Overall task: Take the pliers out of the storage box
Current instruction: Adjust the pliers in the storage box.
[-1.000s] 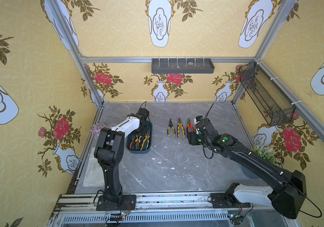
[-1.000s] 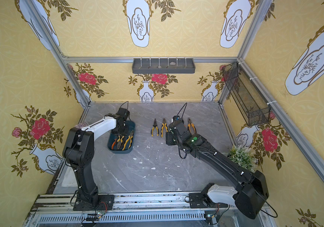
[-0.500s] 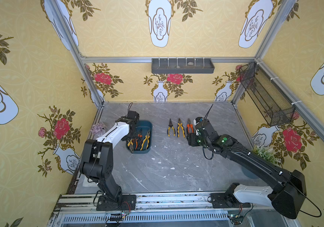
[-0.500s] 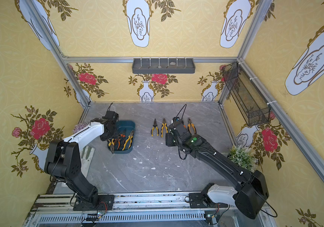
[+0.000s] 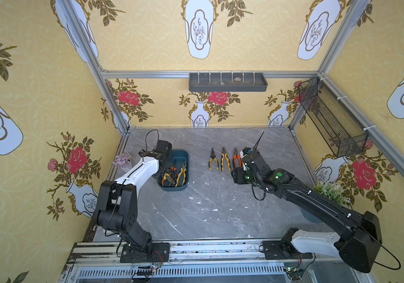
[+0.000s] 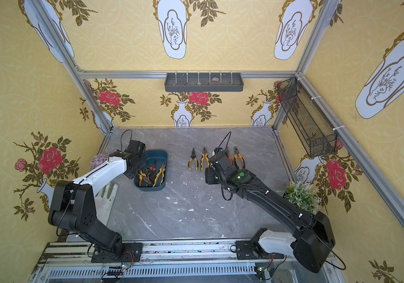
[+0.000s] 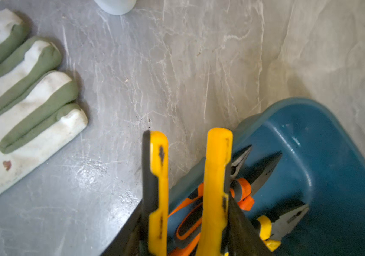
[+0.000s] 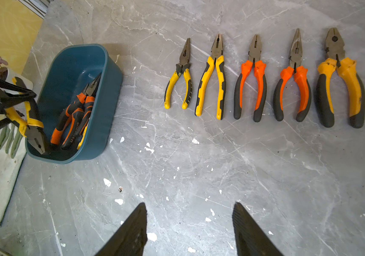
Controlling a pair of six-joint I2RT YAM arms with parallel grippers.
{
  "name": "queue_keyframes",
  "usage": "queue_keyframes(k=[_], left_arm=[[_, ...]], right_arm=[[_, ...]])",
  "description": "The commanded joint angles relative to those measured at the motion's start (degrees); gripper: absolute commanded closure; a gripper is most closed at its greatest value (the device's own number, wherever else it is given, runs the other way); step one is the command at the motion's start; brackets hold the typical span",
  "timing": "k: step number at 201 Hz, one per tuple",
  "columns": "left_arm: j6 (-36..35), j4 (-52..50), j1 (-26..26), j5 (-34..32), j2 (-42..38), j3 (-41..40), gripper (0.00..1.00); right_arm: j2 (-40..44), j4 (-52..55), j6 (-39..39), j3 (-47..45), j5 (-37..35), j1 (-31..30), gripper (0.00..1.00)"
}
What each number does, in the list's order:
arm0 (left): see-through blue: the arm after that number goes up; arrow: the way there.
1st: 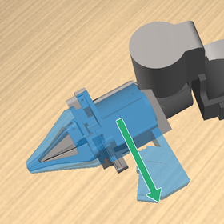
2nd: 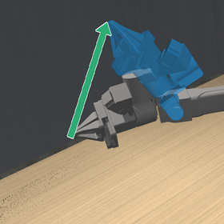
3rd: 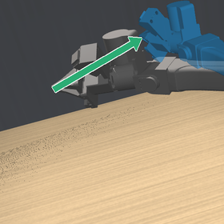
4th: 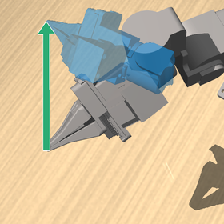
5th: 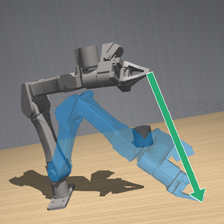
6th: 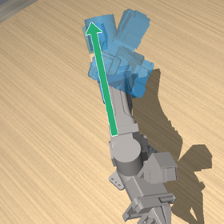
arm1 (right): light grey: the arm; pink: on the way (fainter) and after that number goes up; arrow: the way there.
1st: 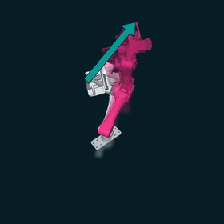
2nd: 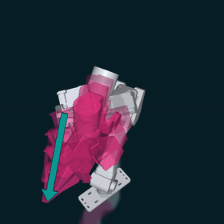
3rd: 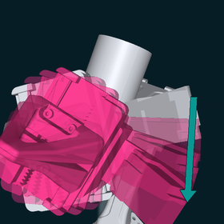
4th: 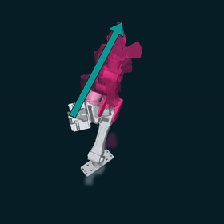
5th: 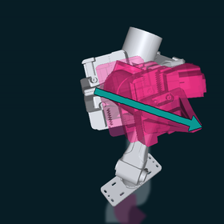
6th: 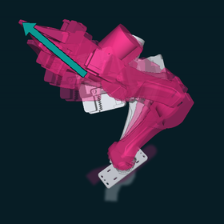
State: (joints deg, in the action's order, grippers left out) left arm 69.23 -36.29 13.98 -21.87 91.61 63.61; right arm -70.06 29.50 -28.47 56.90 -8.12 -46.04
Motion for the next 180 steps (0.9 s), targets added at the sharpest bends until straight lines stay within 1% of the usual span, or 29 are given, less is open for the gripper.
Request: queue_keyframes(k=[1,26,41,44,46,58,91,118,120,123,142,145,150,154,161,180], left_arm=[[13.65,0.76,-0.02,-1.99,-2.37,-2.21,0.88],[24.41,-0.07,0.16,-3.69,-4.48,-3.72,0.81],[27.86,-1.02,0.17,-4.86,-3.85,-3.17,0.74],[28.27,-1.2,0.17,-5.12,-3.58,-2.88,0.69],[28.47,-1.4,0.17,-5.33,-3.42,-2.82,0.68],[30.15,-3.89,0.17,-6.07,-1.61,-0.94,0.67],[30.52,-9.0,0.93,-8.25,1.7,2.81,0.68],[30.51,-11.58,1.49,-8.64,3.25,3.3,0.66],[30.52,-11.67,1.54,-8.61,3.29,3.21,0.62],[30.64,-11.89,1.56,-8.63,3.35,3.14,0.61],[30.93,-12.34,1.92,-8.62,3.06,2.1,0.59],[31.0,-12.31,2.01,-8.67,2.97,1.92,0.53],[31.32,-12.71,2.24,-8.87,2.83,1.78,0.51],[31.49,-12.93,2.28,-8.92,2.71,1.63,0.44],[31.66,-13.12,2.35,-8.97,2.61,1.38,0.38],[31.59,-13.33,2.62,-8.98,2.3,0.75,0.37]], right_arm=[[-0.2,-2.24,-0.83,-0.53,0.2,-0.14,0.38],[-0.59,-2.9,-1.02,-1.05,0.77,-0.26,0.38],[-0.91,-3.25,-1.22,-1.13,1.16,-0.29,0.38],[-0.95,-3.34,-1.23,-1.1,1.22,-0.31,0.38],[-0.95,-3.37,-1.24,-1.14,1.23,-0.34,0.38],[-0.96,-3.46,-1.28,-1.14,1.34,-0.45,0.38],[-0.13,-3.39,-1.24,-1.74,1.02,-0.46,0.38],[0.45,-3.51,-1.24,-2.72,0.82,-0.48,0.38],[0.52,-3.6,-1.31,-2.75,0.78,-0.48,0.38],[0.54,-3.59,-1.32,-2.91,0.82,-0.46,0.38],[0.67,-3.7,-1.45,-3.11,0.83,-0.48,0.38],[0.69,-3.71,-1.5,-3.14,0.85,-0.48,0.38],[0.76,-3.81,-1.51,-3.13,0.78,-0.46,0.38],[0.8,-3.81,-1.58,-3.19,0.82,-0.47,0.38],[0.88,-3.89,-1.57,-3.24,0.82,-0.51,0.38],[0.97,-3.85,-1.55,-3.28,0.77,-0.49,0.38]])
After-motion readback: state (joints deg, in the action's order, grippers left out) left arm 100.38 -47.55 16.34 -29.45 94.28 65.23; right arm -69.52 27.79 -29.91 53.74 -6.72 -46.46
